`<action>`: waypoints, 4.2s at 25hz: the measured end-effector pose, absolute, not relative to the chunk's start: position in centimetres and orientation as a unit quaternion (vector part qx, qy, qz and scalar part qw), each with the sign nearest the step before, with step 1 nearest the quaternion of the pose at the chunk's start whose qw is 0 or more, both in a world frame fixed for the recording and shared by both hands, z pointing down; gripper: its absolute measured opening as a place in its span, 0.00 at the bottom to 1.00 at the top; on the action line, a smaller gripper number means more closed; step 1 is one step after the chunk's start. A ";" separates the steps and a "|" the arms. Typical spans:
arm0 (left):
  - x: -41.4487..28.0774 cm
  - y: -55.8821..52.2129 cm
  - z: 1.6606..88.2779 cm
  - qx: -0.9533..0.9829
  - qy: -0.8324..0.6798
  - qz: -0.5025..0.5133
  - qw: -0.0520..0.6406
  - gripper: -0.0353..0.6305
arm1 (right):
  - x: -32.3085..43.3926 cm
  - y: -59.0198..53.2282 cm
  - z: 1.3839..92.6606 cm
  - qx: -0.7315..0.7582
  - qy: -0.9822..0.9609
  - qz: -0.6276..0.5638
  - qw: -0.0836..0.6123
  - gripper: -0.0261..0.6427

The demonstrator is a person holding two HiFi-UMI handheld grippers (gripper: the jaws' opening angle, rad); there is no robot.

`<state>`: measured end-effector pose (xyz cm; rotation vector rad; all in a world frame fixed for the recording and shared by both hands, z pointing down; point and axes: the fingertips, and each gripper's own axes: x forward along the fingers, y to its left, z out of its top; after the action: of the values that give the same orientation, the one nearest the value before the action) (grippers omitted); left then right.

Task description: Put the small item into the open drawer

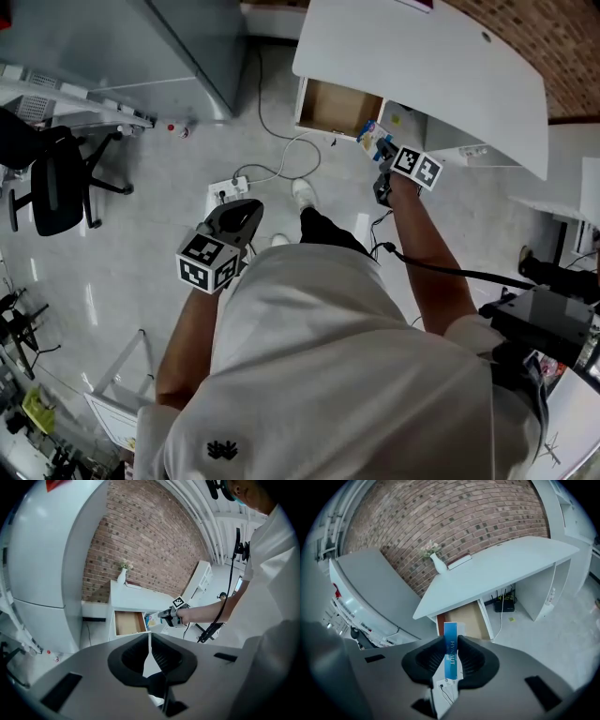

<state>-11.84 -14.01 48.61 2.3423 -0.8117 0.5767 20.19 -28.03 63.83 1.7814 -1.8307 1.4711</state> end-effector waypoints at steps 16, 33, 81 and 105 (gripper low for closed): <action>-6.0 -24.9 50.1 0.854 -0.312 0.258 0.326 0.11 | 26.5 -38.7 75.5 0.616 -0.526 0.587 0.015 0.20; -4.8 -27.6 52.4 0.827 -0.331 0.278 0.360 0.11 | 28.8 -41.3 83.2 0.640 -0.456 0.618 -0.002 0.20; -6.7 -24.5 52.6 0.820 -0.358 0.255 0.366 0.11 | 28.5 -39.3 84.1 0.659 -0.444 0.607 0.016 0.27; -10.7 -12.8 47.7 0.881 -0.304 0.204 0.299 0.11 | 14.9 -20.1 71.6 0.482 -0.658 0.528 0.237 0.11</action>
<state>-10.70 -12.81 47.71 2.3399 -0.8071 0.5416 14.92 -20.09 71.64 1.3209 -1.8033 1.4462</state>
